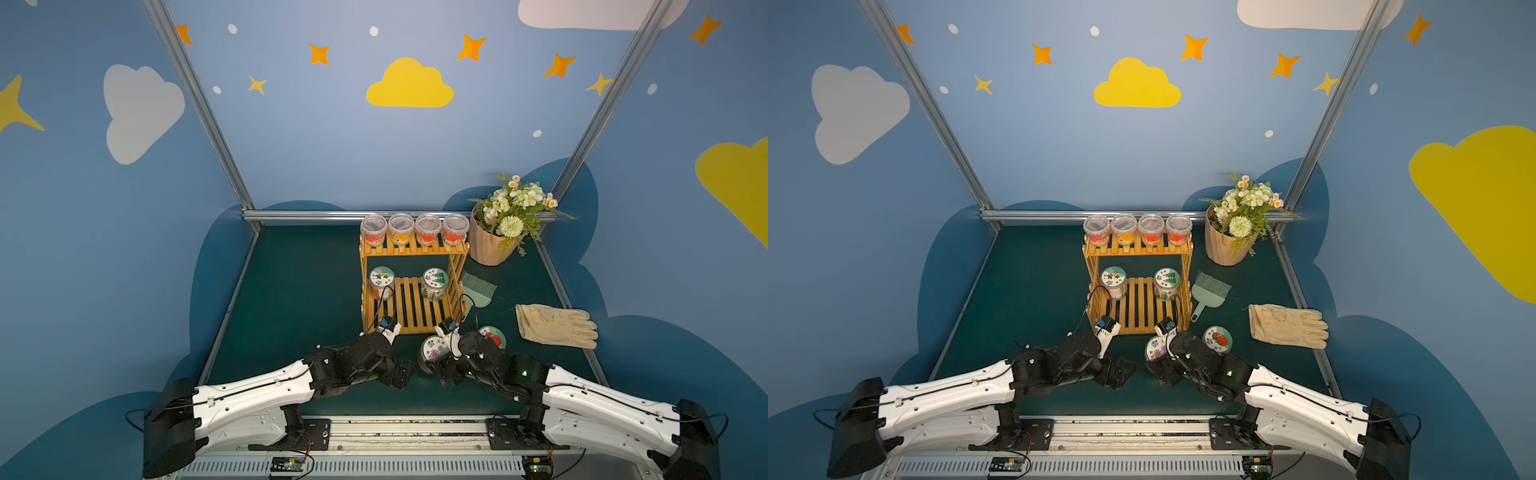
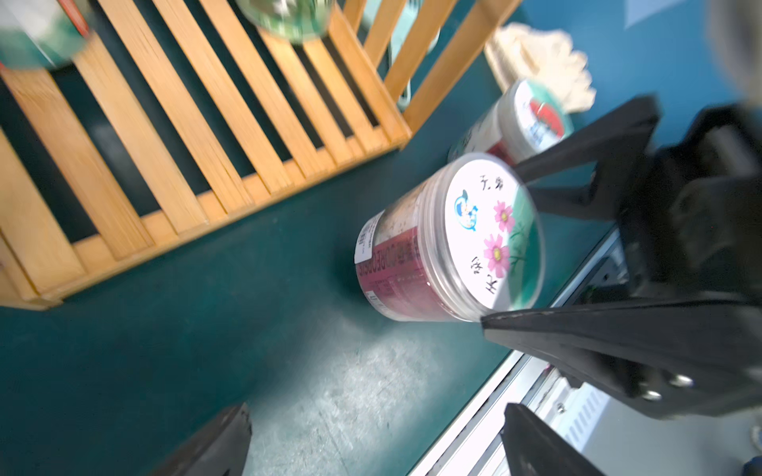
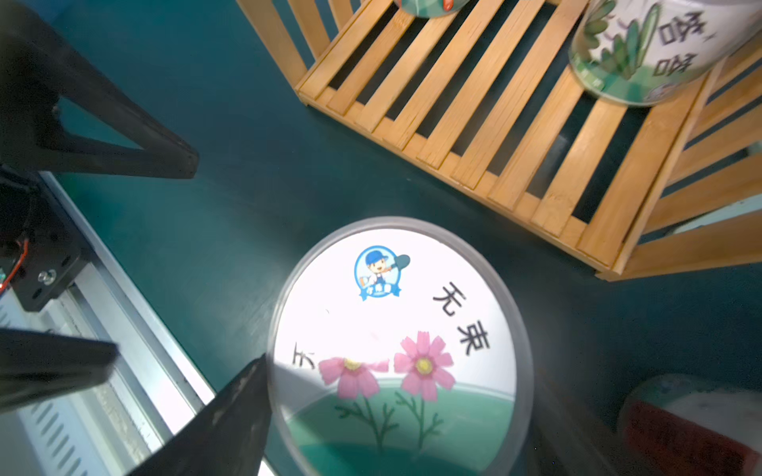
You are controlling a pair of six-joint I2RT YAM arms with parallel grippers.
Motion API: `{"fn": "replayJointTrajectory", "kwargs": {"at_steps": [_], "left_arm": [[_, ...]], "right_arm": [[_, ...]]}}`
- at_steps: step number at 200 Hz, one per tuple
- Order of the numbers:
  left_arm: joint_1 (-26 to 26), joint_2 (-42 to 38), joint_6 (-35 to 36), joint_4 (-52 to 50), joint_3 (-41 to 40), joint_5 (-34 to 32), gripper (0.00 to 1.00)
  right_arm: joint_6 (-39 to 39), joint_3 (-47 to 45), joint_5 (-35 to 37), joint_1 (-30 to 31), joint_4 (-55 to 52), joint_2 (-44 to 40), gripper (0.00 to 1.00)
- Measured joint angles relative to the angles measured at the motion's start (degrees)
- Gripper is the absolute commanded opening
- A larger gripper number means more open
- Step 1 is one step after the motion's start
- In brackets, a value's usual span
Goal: Place the seed container on the shelf
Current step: Pick up the seed jar at the center of the board, then place the seed jar on the shelf.
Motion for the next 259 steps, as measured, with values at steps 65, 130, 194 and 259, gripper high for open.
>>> {"fn": "replayJointTrajectory", "kwargs": {"at_steps": [65, 130, 194, 259], "left_arm": [[6.23, -10.08, -4.11, -1.33, -4.33, 0.04, 1.0], [7.76, -15.3, -8.9, -5.22, -5.35, -3.17, 1.0], [7.91, -16.22, -10.78, -7.28, -6.25, -5.07, 1.0], [12.68, -15.02, -5.38, -8.5, -5.2, -2.97, 1.0]], "right_arm": [[6.03, 2.43, 2.64, -1.84, 6.16, 6.03, 0.84], [7.04, 14.36, 2.1, -1.99, 9.6, 20.57, 0.86], [6.99, 20.24, 1.62, -2.01, 10.34, 31.5, 0.88], [6.99, 26.25, 1.6, -2.93, 10.23, 38.56, 0.89]]}}
